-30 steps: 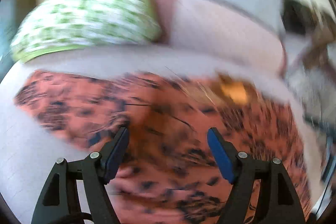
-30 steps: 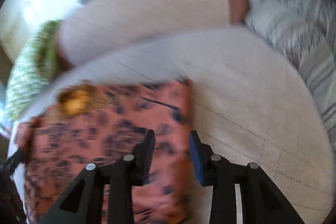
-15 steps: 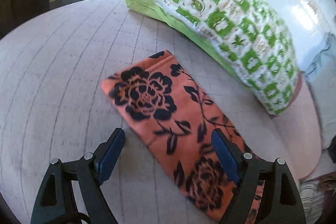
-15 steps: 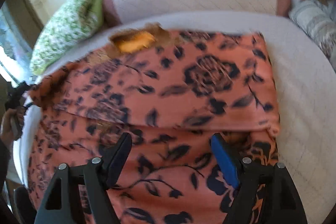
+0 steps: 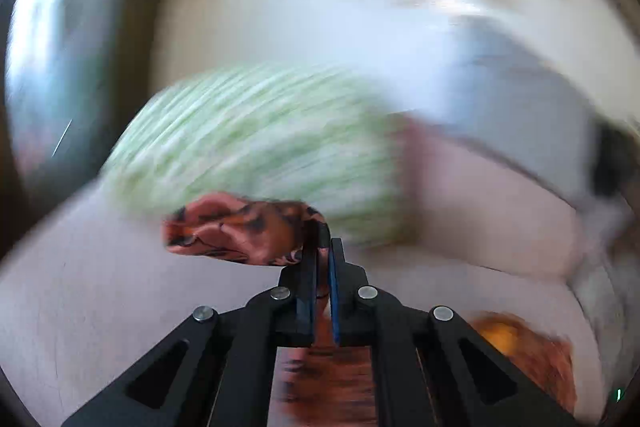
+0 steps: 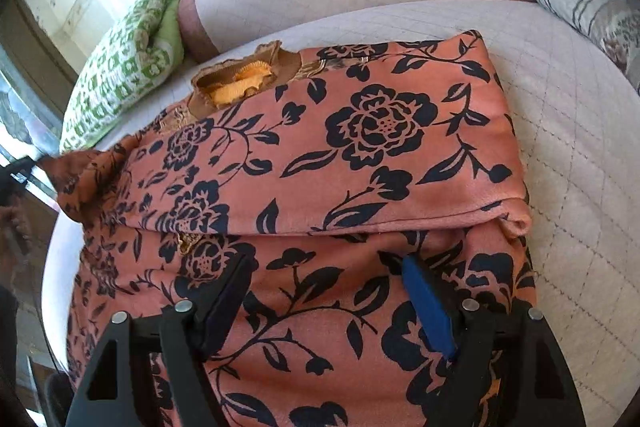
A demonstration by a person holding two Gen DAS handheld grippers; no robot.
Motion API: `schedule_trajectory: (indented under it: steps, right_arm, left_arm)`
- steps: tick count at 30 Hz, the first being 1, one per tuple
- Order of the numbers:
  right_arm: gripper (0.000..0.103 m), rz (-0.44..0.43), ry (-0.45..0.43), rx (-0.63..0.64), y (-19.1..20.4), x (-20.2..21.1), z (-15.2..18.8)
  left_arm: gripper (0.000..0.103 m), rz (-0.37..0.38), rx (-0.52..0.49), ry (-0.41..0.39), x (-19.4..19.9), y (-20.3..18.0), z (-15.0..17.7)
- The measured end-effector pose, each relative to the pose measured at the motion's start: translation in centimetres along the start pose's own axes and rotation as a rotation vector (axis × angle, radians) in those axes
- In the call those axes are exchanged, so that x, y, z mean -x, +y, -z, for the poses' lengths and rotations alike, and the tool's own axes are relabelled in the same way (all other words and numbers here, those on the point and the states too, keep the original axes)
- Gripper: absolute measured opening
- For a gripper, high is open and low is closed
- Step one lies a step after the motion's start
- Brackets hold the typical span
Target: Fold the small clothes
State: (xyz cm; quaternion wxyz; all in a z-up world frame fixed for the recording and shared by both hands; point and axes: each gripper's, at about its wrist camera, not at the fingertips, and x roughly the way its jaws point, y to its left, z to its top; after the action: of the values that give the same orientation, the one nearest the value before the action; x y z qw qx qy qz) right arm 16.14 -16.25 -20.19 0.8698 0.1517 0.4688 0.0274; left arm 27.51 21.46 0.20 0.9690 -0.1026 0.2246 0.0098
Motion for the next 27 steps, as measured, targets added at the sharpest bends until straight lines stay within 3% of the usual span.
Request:
schedule_trajectory:
  steps: [2, 4, 5, 6, 7, 8, 10, 11, 13, 16, 18, 22, 25, 26, 27]
  right_arm:
    - [0.08, -0.009, -0.003, -0.015, -0.2, 0.2, 0.1]
    - [0.08, -0.024, -0.008, -0.043, -0.7, 0.6, 0.1]
    - [0.08, -0.032, -0.011, -0.064, -1.0, 0.9, 0.1]
    - [0.08, -0.045, -0.013, -0.09, -1.4, 1.3, 0.1]
    - [0.08, -0.062, -0.02, -0.12, -2.0, 1.8, 0.1]
    - [0.081, -0.072, -0.027, -0.14, -2.3, 2.1, 0.1]
    - [0.085, -0.102, -0.056, -0.198, -3.5, 3.4, 0.1]
    - [0.086, -0.113, -0.067, -0.213, -3.9, 3.9, 0.0]
    - [0.086, -0.131, -0.089, -0.241, -4.9, 4.8, -0.4]
    - [0.086, -0.168, -0.1, -0.268, -5.9, 5.1, -1.3]
    - [0.086, -0.189, -0.084, -0.253, -5.5, 4.6, -2.9]
    - [0.086, -0.165, -0.076, -0.227, -4.4, 3.0, -5.9]
    - [0.086, -0.12, -0.039, -0.189, -4.0, 0.5, -8.2]
    - [0.077, -0.092, -0.006, -0.182, -4.0, -0.7, -8.5]
    - [0.059, -0.083, 0.067, -0.166, -3.9, -2.6, -8.5]
  left_arm:
    - [0.005, 0.156, -0.146, -0.05, 2.5, -8.6, -0.3]
    - [0.012, 0.289, -0.232, -0.017, 3.3, -15.3, 1.0]
    - [0.039, 0.373, -0.254, 0.054, 2.9, -18.6, 2.7]
    - [0.079, 0.453, -0.289, 0.143, 2.2, -21.5, 5.0]
    - [0.089, 0.488, -0.33, 0.196, 1.7, -23.0, 6.7]
    - [0.089, 0.509, -0.404, 0.246, 1.2, -24.7, 9.7]
    - [0.089, 0.468, -0.46, 0.306, 0.8, -25.1, 12.9]
    - [0.089, 0.433, -0.449, 0.367, 0.2, -23.7, 14.4]
    - [0.089, 0.389, -0.392, 0.394, 0.5, -20.7, 15.4]
    - [0.089, 0.194, -0.298, 0.371, 0.9, -14.0, 15.1]
    - [0.089, 0.057, -0.188, 0.408, -1.2, -8.6, 14.3]
    - [0.086, 0.025, -0.011, 0.485, -3.8, -2.2, 14.0]
    - [0.075, 0.04, 0.027, 0.526, -5.9, -1.3, 14.3]
    - [0.05, 0.066, 0.039, 0.58, -7.3, -1.2, 15.0]
    - [0.012, 0.068, 0.042, 0.631, -8.2, -1.2, 15.6]
